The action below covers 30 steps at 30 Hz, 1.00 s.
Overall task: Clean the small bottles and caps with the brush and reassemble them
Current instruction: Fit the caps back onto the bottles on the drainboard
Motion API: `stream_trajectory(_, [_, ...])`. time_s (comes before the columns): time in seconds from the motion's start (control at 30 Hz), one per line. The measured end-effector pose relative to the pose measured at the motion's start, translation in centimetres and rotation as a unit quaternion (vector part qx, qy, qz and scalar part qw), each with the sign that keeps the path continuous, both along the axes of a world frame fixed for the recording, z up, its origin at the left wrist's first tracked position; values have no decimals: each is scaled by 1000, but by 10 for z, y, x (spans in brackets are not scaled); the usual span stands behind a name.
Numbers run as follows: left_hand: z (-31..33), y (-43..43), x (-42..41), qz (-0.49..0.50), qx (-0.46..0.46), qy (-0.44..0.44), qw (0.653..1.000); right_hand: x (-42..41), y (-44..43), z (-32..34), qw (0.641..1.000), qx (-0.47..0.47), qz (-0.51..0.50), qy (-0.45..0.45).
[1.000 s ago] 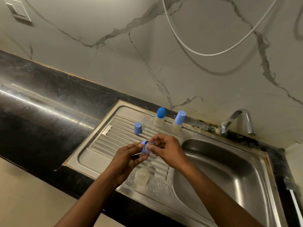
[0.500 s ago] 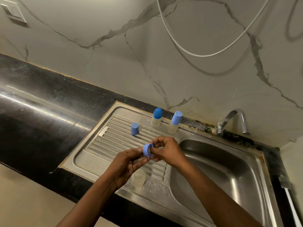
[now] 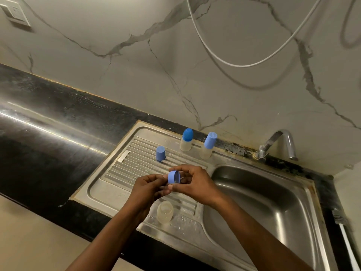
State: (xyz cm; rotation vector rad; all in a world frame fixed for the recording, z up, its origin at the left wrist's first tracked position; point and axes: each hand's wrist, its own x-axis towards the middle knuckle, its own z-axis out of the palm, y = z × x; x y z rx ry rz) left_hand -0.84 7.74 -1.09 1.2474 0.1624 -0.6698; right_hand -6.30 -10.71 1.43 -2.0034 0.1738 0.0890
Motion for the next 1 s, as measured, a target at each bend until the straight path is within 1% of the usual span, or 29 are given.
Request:
stream_trajectory(0.1, [3, 1, 3, 15, 0, 3, 1000, 0, 3, 6, 1000, -1, -3, -21])
stream_trajectory(0.23, [5, 2, 6, 29, -12, 18, 999, 1, 4, 7, 998, -36, -2, -44])
stream_trajectory(0.43, [-1, -3, 2, 37, -59, 86, 994, -2, 4, 6, 998, 6, -29, -52])
stream_trajectory(0.63, [-8, -2, 3, 33, -63, 93, 993, -3, 7, 3, 999, -11, -28, -41])
stream_trajectory(0.8, [-9, 0, 1, 6, -56, 68, 996, -3, 2, 1, 1000, 2, -24, -17])
stream_trajectory(1.0, [-13, 9, -3, -30, -1, -3, 1000, -2, -2, 5, 1000, 14, 4, 23])
